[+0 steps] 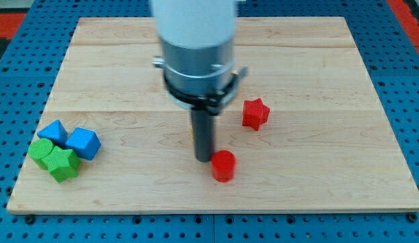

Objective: Push the yellow heart and red star into the red circle

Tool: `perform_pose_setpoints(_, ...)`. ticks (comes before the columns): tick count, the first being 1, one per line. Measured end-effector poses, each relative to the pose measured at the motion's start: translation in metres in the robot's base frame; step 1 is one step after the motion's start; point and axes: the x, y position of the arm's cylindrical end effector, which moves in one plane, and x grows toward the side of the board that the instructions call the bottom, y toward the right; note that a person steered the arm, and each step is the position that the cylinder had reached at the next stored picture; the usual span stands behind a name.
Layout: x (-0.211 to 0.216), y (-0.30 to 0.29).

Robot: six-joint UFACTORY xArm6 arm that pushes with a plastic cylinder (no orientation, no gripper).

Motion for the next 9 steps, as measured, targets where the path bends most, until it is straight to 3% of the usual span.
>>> perform_pose_setpoints(1,0.004,-0.028)
perform_pose_setpoints(2,0.018,0.001)
perform_pose_setpoints(3,0.019,0.075)
perform_pose_setpoints(4,0.021,0.092)
perform_pose_setpoints(5,0.069,0.088)
perform_pose_setpoints(6,0.054,0.159)
perform_pose_setpoints(7,0.051,0.182)
perform_pose_setpoints(9,0.055,0.005)
